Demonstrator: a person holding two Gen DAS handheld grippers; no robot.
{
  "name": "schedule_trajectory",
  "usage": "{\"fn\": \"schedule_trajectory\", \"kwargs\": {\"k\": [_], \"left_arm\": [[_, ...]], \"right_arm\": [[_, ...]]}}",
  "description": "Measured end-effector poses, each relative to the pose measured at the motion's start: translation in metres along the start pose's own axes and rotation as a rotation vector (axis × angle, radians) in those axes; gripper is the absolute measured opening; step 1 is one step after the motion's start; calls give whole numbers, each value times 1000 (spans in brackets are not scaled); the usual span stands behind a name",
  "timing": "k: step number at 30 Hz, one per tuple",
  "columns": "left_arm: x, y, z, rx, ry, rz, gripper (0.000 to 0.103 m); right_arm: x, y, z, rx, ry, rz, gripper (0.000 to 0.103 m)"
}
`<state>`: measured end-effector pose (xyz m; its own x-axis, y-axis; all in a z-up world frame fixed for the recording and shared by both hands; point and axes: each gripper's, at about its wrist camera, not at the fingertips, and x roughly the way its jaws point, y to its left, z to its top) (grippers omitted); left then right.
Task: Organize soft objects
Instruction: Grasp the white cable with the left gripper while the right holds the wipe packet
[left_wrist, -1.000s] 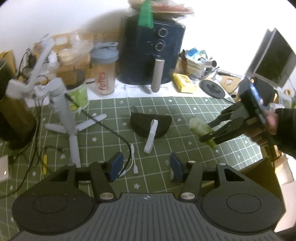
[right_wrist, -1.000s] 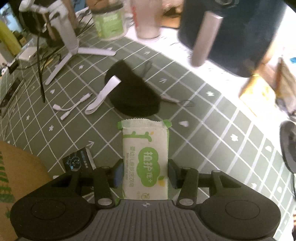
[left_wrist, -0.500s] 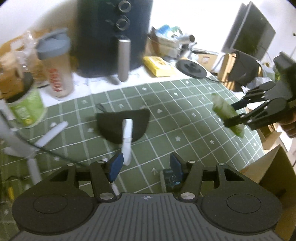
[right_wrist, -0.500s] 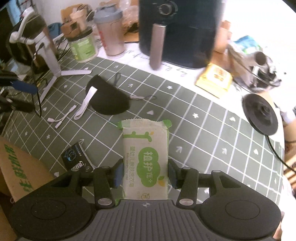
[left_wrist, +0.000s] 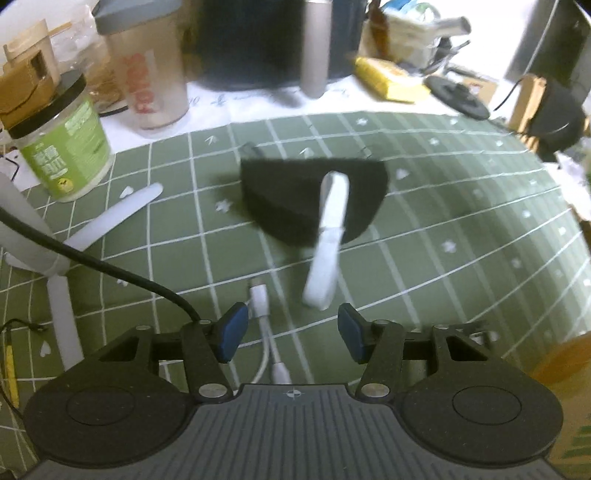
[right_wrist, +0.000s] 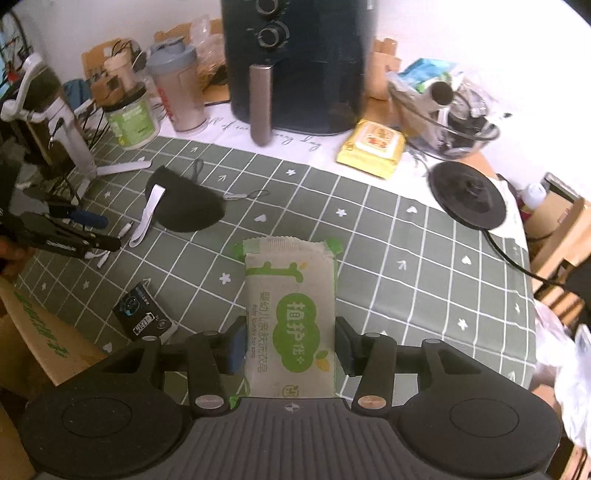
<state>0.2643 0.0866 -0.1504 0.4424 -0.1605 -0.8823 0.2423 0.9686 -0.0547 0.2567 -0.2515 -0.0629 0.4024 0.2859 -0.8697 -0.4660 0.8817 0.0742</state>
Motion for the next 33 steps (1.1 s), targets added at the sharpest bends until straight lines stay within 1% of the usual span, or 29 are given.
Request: {"fn": "schedule_trajectory", "kwargs": {"k": [1,2,3,6,8,10,11,12,14,16,22,27,33], "left_arm": [[3,1,0,0,9,15,47],[6,3,-1,-4,19,24,45],[9,5,-2,-11,31,27,43],[15,10,-4,-27,63,32,31],[15,11,-6,-22,55,40,26],[15,9,-6,-17,54,59,15],[15,8,-7,-13,55,64,14],[14,7,-8,-4,55,69,7],[14,0,-10,32,52,85,6],[12,-3,-12,50,50,79,5],[2,-5,-19,38,18,44,5],[-17,-5,-15,15,-32,8,5],[-44,-12,-8,21,-88,-9,5]], "right_arm": [[-2,-1,-2,7,-2,-2,51],[-5,-1,-4,14,-5,-5,51],[-7,-2,-6,20,-9,-7,51],[-13,-3,-10,41,-16,-11,51],[-17,-3,-13,51,-21,-13,51],[-21,-2,-15,59,-26,-17,51],[-22,-2,-17,62,-28,-19,51],[-23,-2,-18,65,-30,-20,51],[-25,0,-20,71,-33,-24,51],[-27,0,-23,77,-37,-26,51],[-34,2,-28,86,-46,-23,51],[-39,4,-32,92,-55,-16,51],[-50,6,-34,97,-78,-2,51]]}}
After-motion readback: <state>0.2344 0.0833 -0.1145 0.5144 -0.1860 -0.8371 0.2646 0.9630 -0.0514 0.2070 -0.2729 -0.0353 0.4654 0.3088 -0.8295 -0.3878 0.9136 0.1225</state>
